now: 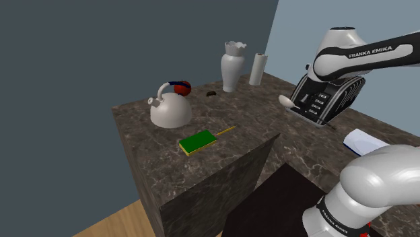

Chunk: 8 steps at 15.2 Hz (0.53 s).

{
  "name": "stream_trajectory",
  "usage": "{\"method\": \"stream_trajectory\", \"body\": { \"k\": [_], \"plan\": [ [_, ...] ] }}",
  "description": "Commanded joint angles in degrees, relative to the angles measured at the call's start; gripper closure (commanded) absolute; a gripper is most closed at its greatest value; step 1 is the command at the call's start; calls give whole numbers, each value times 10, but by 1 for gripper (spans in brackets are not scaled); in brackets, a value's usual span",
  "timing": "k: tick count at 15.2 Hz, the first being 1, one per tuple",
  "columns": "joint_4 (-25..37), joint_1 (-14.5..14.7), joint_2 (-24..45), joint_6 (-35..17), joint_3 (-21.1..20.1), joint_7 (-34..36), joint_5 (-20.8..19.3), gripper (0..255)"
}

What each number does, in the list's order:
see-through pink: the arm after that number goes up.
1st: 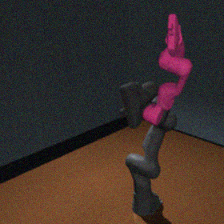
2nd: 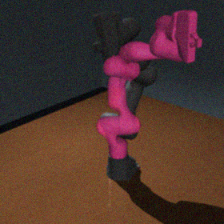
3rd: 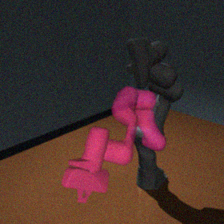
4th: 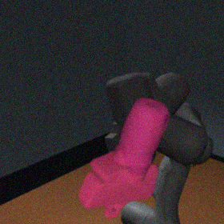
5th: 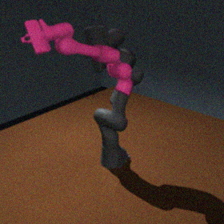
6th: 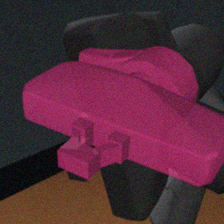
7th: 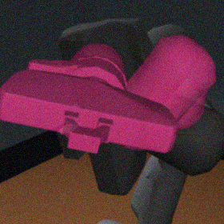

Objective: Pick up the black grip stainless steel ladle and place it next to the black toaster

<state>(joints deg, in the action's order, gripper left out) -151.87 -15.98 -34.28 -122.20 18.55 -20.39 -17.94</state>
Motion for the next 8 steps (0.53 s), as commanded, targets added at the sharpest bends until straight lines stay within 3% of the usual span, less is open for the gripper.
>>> {"method": "stream_trajectory", "body": {
  "k": [1,8],
  "plan": [
    [-15,-2,4,-19,3,2,-4,255],
    [-49,-4,37,-86,14,8,-15,255]
  ]
}}
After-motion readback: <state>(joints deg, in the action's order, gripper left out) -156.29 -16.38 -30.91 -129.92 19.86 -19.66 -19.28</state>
